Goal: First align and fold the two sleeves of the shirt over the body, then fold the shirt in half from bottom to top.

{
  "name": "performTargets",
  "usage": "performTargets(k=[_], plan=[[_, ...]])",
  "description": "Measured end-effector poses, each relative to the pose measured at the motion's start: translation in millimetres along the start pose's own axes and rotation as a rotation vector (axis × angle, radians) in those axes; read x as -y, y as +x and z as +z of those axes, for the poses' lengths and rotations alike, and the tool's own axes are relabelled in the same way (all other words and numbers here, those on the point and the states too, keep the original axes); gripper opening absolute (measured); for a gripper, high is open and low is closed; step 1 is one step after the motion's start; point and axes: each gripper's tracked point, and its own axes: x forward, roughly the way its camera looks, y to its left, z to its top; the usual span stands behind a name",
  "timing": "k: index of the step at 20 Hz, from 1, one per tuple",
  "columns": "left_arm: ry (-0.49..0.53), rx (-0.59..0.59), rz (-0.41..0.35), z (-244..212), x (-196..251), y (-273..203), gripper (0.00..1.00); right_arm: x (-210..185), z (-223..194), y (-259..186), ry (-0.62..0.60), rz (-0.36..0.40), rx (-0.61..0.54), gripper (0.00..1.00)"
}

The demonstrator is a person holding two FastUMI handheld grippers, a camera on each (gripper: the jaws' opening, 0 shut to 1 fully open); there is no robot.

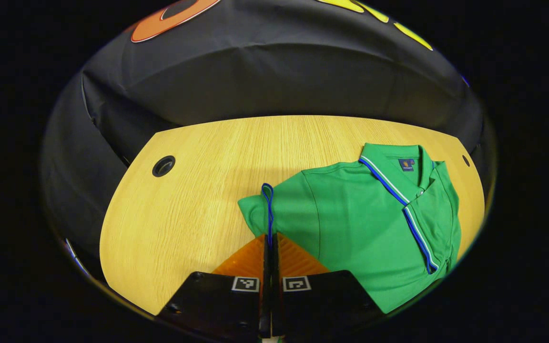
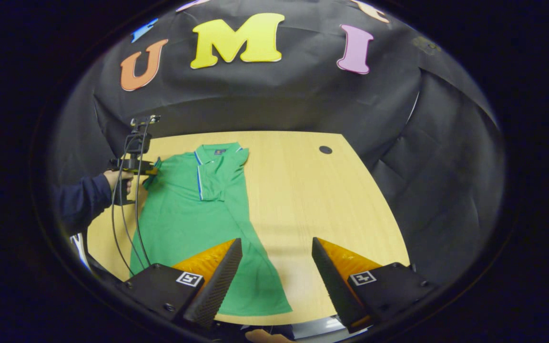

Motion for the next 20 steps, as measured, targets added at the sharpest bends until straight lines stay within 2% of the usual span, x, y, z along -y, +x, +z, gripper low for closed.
performTargets(k=[4, 8, 12, 13, 18, 20], plan=[[0.032, 0.034, -0.020, 17, 12, -17, 0.03, 3, 4, -2, 0.012, 0.010, 0.016, 0.98], [0.068, 0.100, -0.091, 45, 52, -40, 0.03, 8, 3, -4, 0.023, 0.013, 0.026, 0.95], [0.105, 0.108, -0.168, 44, 105, -49, 0.04, 16, -3, -8, 0.046, 0.004, 0.022, 0.93], [0.116, 0.104, -0.179, 41, 117, -49, 0.04, 18, -5, -8, 0.051, -0.001, 0.021, 0.95], [0.189, 0.082, -0.187, 31, 157, -44, 0.04, 26, -20, -8, 0.070, -0.025, 0.011, 0.93], [0.211, 0.083, -0.205, 30, 168, -45, 0.04, 29, -26, -7, 0.079, -0.032, 0.007, 0.98]])
